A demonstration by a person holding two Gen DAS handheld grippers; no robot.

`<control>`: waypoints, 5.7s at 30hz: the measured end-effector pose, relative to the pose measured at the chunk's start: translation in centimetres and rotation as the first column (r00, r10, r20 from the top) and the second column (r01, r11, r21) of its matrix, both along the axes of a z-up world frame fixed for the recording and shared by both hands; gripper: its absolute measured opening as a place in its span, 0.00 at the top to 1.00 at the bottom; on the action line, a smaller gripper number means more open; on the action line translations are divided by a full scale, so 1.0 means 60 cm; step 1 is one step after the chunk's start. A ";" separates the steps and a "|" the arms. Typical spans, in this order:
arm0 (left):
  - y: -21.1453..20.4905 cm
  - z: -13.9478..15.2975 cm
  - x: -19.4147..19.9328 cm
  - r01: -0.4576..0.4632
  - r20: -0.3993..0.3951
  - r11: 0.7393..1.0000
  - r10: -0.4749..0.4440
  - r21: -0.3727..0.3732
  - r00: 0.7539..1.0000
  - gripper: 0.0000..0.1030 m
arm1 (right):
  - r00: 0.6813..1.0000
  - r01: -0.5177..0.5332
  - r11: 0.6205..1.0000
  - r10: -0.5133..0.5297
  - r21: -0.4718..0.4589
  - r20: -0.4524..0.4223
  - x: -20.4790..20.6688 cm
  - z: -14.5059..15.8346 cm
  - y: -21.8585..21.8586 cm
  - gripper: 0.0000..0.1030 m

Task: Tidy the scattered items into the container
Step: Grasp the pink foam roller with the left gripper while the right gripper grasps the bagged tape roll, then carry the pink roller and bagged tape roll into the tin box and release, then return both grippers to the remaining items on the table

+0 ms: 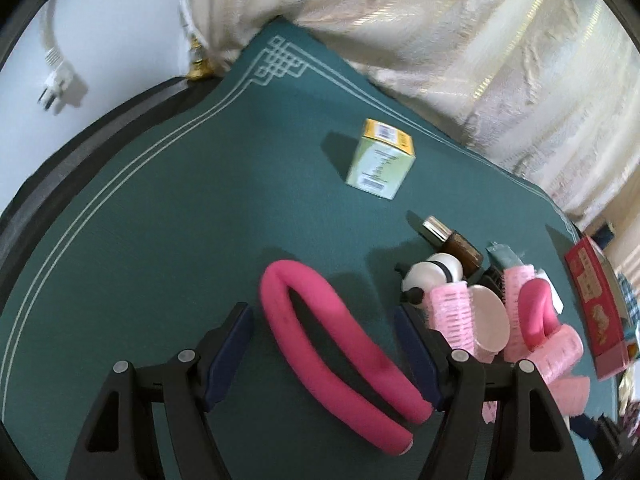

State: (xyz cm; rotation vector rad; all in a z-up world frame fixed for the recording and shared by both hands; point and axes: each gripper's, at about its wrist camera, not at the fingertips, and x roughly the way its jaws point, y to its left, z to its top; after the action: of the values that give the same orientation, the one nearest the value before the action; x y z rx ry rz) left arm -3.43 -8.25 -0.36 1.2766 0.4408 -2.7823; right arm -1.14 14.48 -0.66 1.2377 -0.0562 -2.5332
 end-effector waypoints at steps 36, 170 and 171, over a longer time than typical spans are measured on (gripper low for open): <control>-0.027 0.019 0.036 0.052 -0.149 0.991 -0.033 0.123 0.988 0.60 | 0.999 0.053 0.997 -0.053 -0.052 0.005 -0.014 -0.004 0.015 0.61; 0.244 0.132 0.020 0.251 -0.174 0.967 -0.241 0.033 0.955 0.32 | 0.663 0.682 0.728 -0.658 -0.076 -0.357 0.019 0.077 0.425 0.31; 0.231 0.129 0.024 0.236 -0.172 0.971 -0.227 0.031 0.959 0.32 | 0.663 0.682 0.728 -0.657 -0.072 -0.359 0.019 0.077 0.424 0.31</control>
State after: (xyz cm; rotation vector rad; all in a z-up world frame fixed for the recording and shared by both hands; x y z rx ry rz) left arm -1.99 5.58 7.37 1.1791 0.3968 -3.1098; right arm -0.02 39.93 3.94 0.8275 -0.4213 -3.4010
